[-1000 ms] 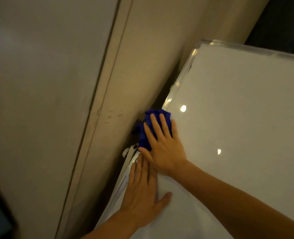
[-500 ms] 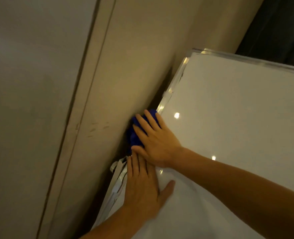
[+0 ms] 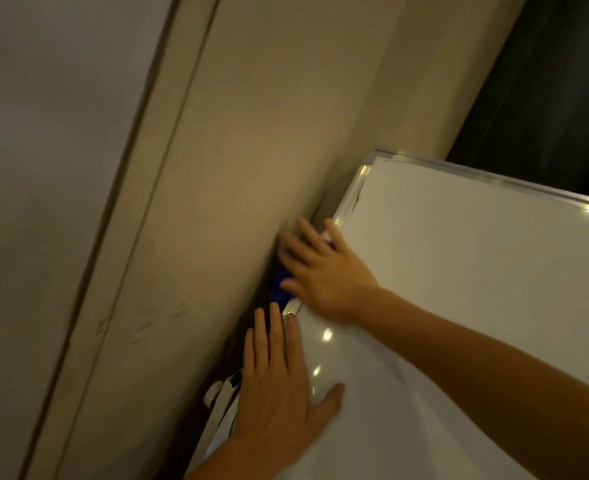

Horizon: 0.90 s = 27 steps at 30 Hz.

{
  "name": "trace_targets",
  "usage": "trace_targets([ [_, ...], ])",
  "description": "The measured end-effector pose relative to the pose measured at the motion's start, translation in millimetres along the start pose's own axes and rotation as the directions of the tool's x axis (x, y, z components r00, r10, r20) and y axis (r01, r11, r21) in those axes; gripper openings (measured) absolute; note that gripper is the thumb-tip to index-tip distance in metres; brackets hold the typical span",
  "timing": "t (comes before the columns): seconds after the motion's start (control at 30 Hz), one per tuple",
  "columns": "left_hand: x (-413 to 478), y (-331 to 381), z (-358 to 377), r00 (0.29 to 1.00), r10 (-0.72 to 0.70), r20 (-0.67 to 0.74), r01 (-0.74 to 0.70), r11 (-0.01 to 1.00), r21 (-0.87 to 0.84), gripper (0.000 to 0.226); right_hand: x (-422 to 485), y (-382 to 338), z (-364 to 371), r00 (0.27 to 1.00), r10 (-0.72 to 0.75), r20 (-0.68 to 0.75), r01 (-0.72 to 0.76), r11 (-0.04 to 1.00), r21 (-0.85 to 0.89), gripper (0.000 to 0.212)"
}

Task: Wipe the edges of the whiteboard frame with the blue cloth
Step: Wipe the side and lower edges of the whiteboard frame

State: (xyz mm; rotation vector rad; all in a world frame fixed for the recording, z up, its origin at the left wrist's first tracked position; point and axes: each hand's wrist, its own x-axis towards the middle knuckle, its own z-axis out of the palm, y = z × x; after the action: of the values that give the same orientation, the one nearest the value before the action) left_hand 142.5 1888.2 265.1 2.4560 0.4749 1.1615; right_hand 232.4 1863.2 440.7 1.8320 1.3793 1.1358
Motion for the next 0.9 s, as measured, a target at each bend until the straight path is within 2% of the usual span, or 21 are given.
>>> trace_targets([
  [0.07, 8, 6, -2, 1.000, 0.011, 0.005, -0.012, 0.999, 0.042, 0.111, 12, 43, -6, 0.982, 0.191, 0.004, -0.191, 0.980, -0.062, 0.062],
  [0.13, 18, 10, -6, 1.000, 0.012, 0.021, -0.013, 0.998, 0.057, 0.113, 14, 61, -7, 0.944, 0.329, 0.001, -0.329, 0.944, 0.027, 0.060],
  [0.17, 25, 12, -8, 0.999, 0.031, 0.020, -0.032, 0.998, 0.055, 0.115, 12, 56, -6, 0.947, 0.320, -0.017, -0.317, 0.944, 0.089, 0.059],
  [0.23, 36, 15, -7, 0.997, 0.073, -0.001, -0.073, 0.997, 0.036, 0.116, 2, 28, 1, 0.985, 0.161, -0.063, -0.148, 0.972, 0.183, 0.055],
  [0.3, 43, 17, -5, 0.996, 0.084, -0.016, -0.084, 0.996, -0.003, 0.114, -12, 9, 7, 0.996, -0.022, -0.092, 0.039, 0.981, 0.191, 0.049],
  [0.33, 45, 17, -5, 0.997, 0.075, -0.025, -0.075, 0.997, 0.001, 0.115, -14, 12, 7, 0.996, -0.048, -0.069, 0.060, 0.982, 0.177, 0.047],
  [0.4, 47, 22, -7, 0.998, 0.069, 0.007, -0.069, 0.997, 0.032, 0.115, -6, 40, 8, 0.998, -0.009, -0.068, 0.017, 0.994, 0.111, 0.046],
  [0.47, 53, 26, -9, 0.995, 0.098, 0.001, -0.098, 0.993, 0.073, 0.112, 10, 78, 5, 0.985, 0.153, -0.082, -0.146, 0.985, 0.088, 0.046],
  [0.53, 62, 29, -11, 0.994, 0.108, -0.022, -0.105, 0.990, 0.092, 0.109, 21, 103, -1, 0.944, 0.319, -0.081, -0.304, 0.940, 0.155, 0.043],
  [0.57, 67, 31, -12, 0.993, 0.119, -0.027, -0.115, 0.988, 0.100, 0.109, 24, 105, -3, 0.940, 0.328, -0.091, -0.308, 0.935, 0.178, 0.042],
  [0.6, 70, 30, -12, 0.991, 0.128, -0.026, -0.125, 0.986, 0.108, 0.110, 24, 98, -3, 0.953, 0.277, -0.119, -0.255, 0.951, 0.176, 0.041],
  [0.67, 75, 27, -11, 0.991, 0.131, -0.023, -0.127, 0.983, 0.129, 0.114, 17, 72, 2, 0.980, 0.088, -0.178, -0.057, 0.984, 0.170, 0.040],
  [0.73, 81, 23, -11, 0.992, 0.124, -0.024, -0.119, 0.984, 0.131, 0.114, 3, 52, 5, 0.979, -0.018, -0.204, 0.066, 0.971, 0.230, 0.037],
  [0.8, 87, 24, -12, 0.988, 0.152, -0.021, -0.148, 0.981, 0.123, 0.112, 5, 69, 2, 0.984, -0.023, -0.178, 0.061, 0.975, 0.214, 0.041],
  [0.9, 104, 30, -11, 0.973, 0.203, -0.107, -0.190, 0.974, 0.124, 0.109, 20, 120, -9, 0.938, 0.219, -0.268, -0.158, 0.960, 0.231, 0.033],
])
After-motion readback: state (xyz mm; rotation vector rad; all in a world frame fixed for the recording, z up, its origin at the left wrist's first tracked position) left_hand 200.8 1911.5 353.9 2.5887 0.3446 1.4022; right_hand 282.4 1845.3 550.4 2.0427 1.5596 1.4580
